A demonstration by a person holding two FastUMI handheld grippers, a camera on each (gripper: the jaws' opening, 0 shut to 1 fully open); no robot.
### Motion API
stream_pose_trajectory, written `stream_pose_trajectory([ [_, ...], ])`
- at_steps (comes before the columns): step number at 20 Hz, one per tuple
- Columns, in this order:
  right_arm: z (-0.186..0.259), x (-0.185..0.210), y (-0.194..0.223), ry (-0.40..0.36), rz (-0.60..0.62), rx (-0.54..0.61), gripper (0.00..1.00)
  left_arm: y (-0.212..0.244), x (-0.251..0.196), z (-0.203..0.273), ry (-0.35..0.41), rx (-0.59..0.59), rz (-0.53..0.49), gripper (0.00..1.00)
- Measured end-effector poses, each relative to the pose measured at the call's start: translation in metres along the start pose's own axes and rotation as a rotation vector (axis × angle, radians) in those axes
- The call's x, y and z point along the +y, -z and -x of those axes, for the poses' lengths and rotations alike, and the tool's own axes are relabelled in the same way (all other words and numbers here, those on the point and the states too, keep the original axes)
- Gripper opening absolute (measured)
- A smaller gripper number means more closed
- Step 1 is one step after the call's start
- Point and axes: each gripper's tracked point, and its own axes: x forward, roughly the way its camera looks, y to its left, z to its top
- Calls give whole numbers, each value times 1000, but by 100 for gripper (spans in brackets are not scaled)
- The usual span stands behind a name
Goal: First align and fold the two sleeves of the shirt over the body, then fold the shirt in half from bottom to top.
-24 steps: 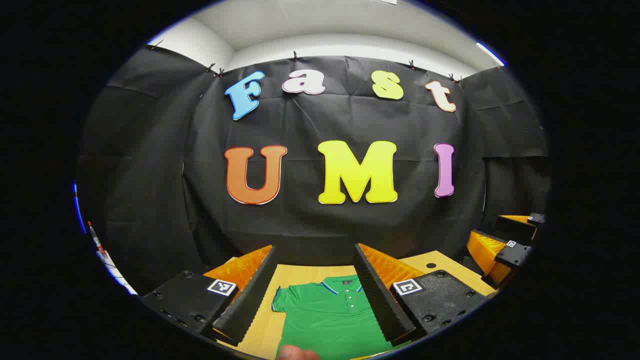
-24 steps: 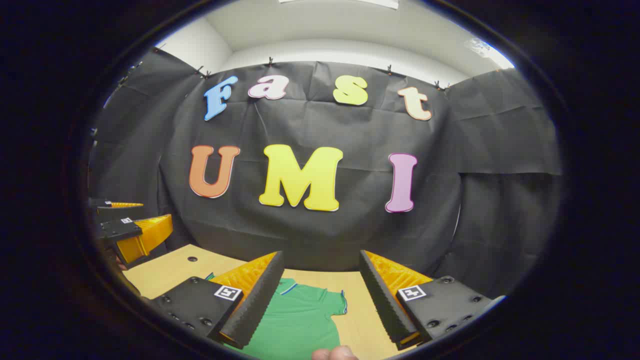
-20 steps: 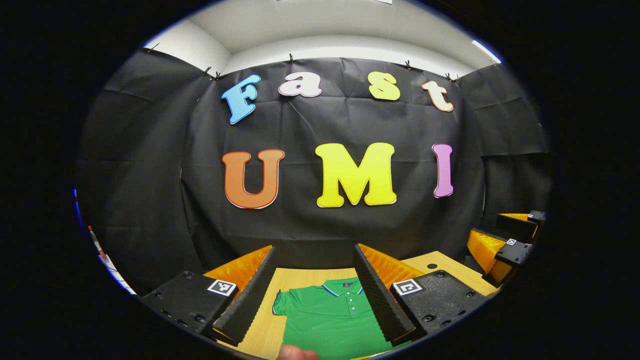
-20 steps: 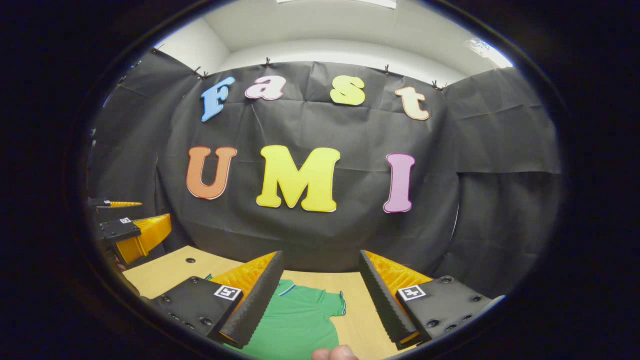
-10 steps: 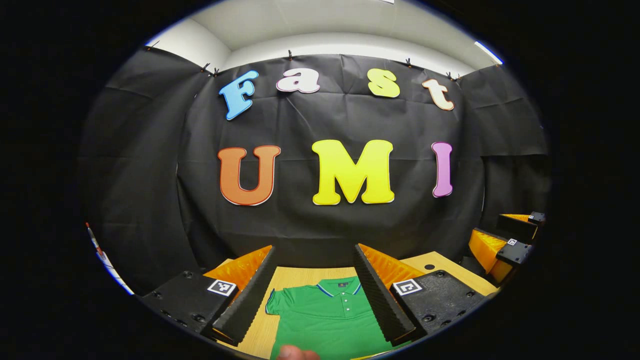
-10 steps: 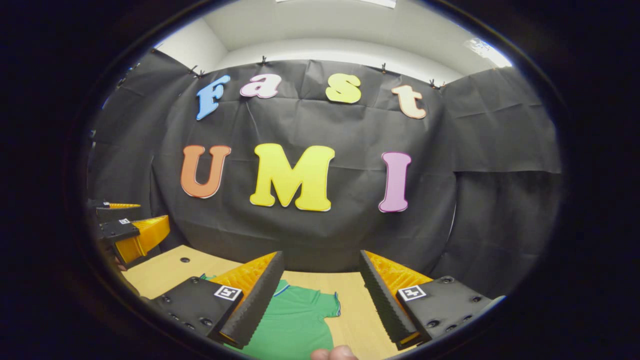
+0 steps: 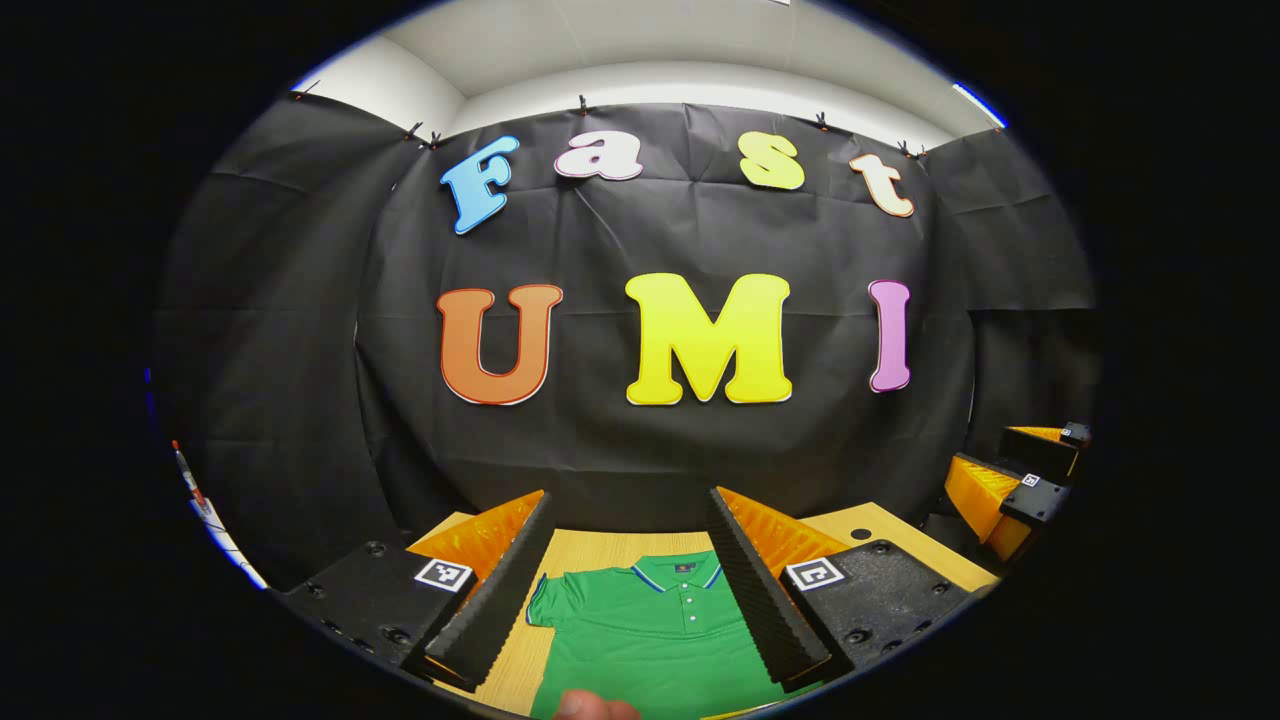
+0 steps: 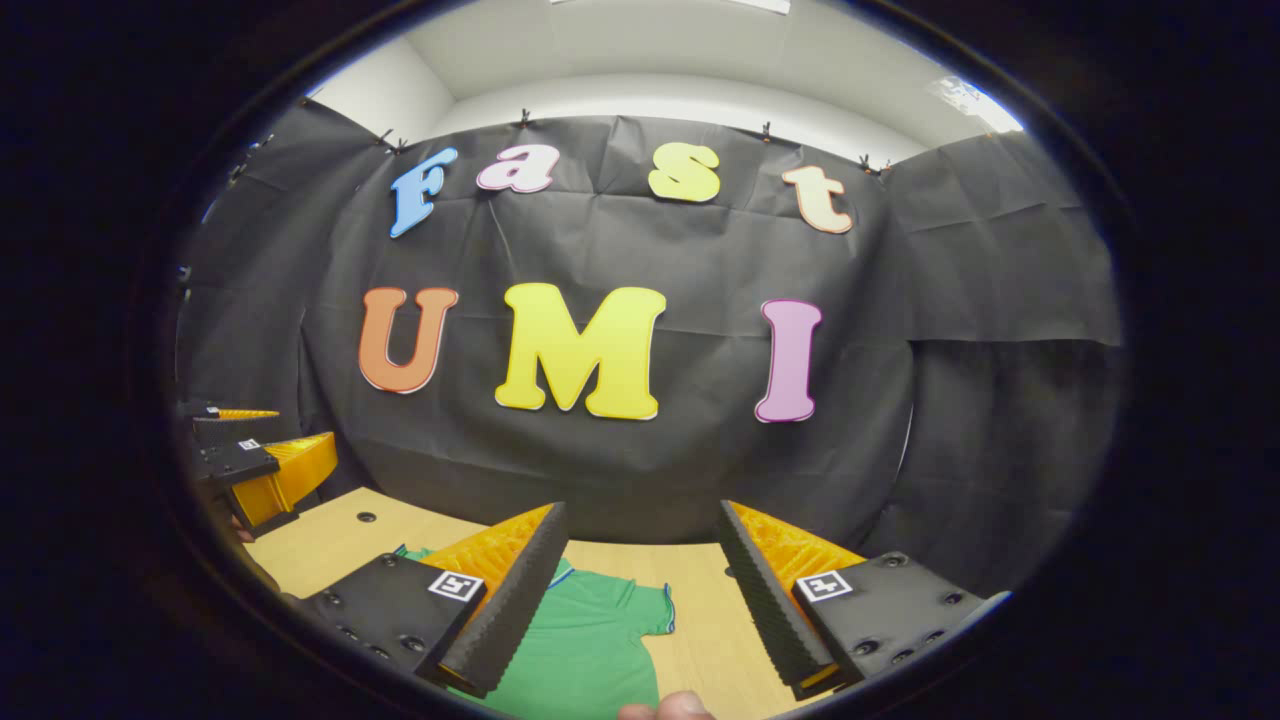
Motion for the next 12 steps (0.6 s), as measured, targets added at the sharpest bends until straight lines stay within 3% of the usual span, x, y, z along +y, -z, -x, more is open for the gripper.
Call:
stream_pose_trajectory([
  [12, -45, -28, 50, -56, 18, 123, 98, 23, -16, -5, -2, 63, -19, 98],
])
